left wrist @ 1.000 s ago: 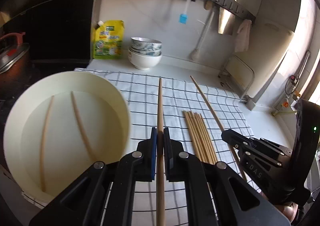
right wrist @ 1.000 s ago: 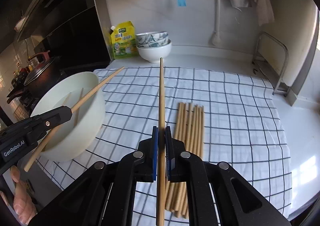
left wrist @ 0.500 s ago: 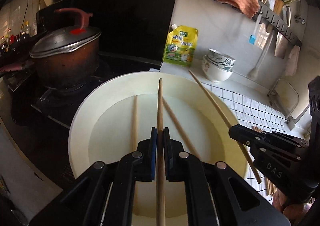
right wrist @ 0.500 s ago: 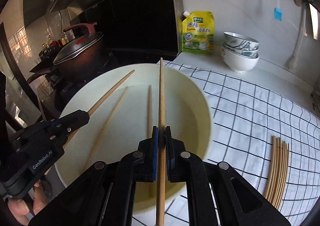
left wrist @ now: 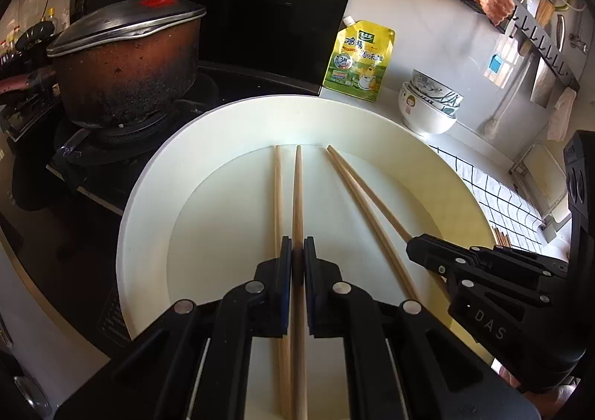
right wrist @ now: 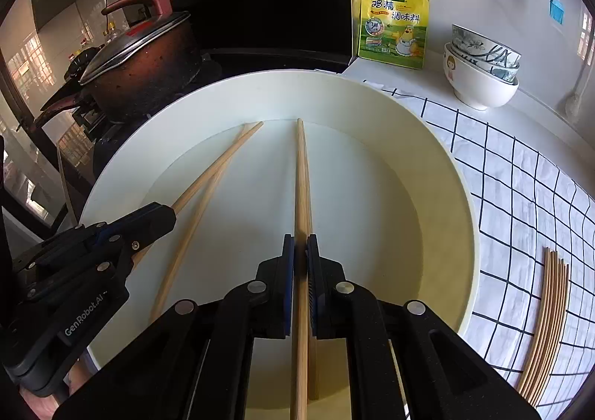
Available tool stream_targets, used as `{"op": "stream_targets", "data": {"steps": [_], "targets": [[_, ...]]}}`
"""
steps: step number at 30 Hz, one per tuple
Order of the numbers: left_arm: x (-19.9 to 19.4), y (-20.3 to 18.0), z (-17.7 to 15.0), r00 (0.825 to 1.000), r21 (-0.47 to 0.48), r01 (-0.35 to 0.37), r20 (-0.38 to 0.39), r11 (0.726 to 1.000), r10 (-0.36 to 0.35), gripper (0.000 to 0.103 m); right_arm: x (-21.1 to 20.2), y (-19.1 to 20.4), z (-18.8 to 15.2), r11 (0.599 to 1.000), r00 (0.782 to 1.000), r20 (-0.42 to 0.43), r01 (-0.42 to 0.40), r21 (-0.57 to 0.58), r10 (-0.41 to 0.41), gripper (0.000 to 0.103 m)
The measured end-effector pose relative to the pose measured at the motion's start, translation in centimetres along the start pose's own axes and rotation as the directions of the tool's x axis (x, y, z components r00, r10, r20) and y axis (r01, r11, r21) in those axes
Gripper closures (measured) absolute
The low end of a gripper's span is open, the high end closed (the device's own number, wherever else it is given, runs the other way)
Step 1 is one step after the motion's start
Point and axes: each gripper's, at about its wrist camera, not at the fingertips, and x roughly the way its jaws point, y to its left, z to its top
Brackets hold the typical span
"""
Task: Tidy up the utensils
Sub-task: 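Carry both chopsticks into the basin and open both tools to release, then move both open tools back toward the remaining chopsticks on the cloth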
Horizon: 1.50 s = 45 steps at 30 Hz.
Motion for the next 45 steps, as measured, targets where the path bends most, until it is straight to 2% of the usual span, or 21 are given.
{"op": "stream_targets", "data": {"steps": [2,3,6,14,18,29,36,45], "targets": [[-0.3,0.3,0.0,1.0,-0.022,0.01,0.01,1.0,-0.01,0.091,-0.2,-0.1,0.0,1.0,1.0,0.009,-0.002,0.003,0.002,0.095],[-0.5,0.4,0.0,1.0,-0.027,0.004,0.018,1.0,-0.003,0.083,-0.4,-0.3,-0.1,1.0,1.0,0.015,0.001,0.006,-0.001,0.089],[-1.2,0.5,0.0,0.999,-0.031,-0.015,0.04,0.999,0.016,0.07,-1.1,-0.5,-0.1,1.0,0.999,0.035,0.008,0.013,-0.009,0.088],[-2.7,0.5,-0.5,0.998,-0.044,-0.018,0.058,0.999,0.021,0.069,-2.9,-0.3,-1.2,1.0,0.998,0.068,0.007,0.011,-0.008,0.088],[-3.4,0.1,-1.1,0.998,-0.042,-0.023,0.061,0.999,0.026,0.063,-3.7,-0.5,-1.9,1.0,0.997,0.078,-0.001,0.021,-0.001,0.088],[-5.0,-2.2,-2.7,0.998,-0.005,-0.025,0.065,1.0,0.026,0.063,-6.7,-1.1,-4.4,0.999,0.992,0.123,0.018,0.029,-0.022,0.088],[-5.8,-4.0,-3.5,0.998,0.021,-0.015,0.062,1.0,0.014,0.063,-8.4,-2.9,-6.0,0.998,0.989,0.141,0.028,0.061,-0.036,0.087],[-6.3,-7.9,-4.4,0.998,0.082,0.02,0.053,0.996,-0.025,0.059,-11.4,-5.8,-8.5,0.993,0.98,0.173,0.082,0.083,-0.095,0.083]]}}
